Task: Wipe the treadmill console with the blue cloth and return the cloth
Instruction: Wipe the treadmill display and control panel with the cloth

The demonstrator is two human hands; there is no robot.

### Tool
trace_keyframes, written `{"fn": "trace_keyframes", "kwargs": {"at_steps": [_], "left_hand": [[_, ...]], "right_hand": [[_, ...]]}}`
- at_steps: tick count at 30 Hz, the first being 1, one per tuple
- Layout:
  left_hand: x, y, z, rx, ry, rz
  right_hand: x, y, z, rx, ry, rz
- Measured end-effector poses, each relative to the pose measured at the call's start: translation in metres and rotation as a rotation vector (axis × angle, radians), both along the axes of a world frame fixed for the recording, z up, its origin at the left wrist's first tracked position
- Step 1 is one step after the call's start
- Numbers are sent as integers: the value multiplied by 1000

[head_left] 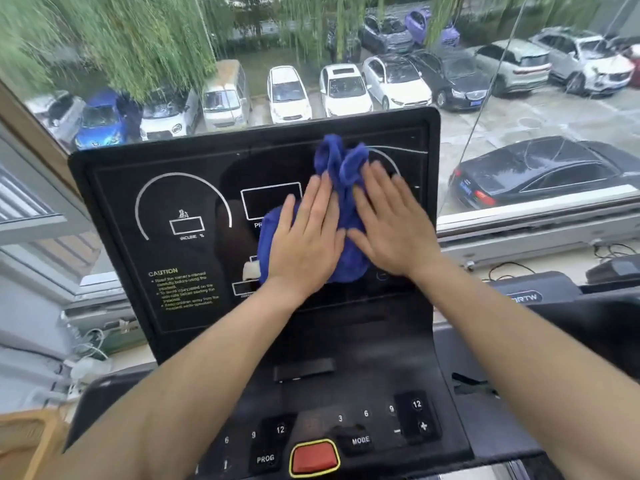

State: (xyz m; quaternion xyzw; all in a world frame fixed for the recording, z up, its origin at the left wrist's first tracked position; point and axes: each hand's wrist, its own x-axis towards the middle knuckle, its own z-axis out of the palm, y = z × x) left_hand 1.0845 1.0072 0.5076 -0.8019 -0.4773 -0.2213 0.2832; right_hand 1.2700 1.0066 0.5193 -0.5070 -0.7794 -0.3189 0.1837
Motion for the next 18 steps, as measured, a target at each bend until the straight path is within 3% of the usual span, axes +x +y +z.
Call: {"fn": "trace_keyframes", "kwargs": {"at_steps": [4,8,13,18], "left_hand": [[49,19,48,21,-77,25],[61,14,34,8,-40,-11],[31,-31,-35,-36,180,-167],[39,9,24,62,104,-59]], "right_hand": [[33,17,38,-16,119,-142],[33,-4,3,-79,240,-211],[23,-66,-76,-291,63,-195],[33,-11,-5,-86,20,-124]]}}
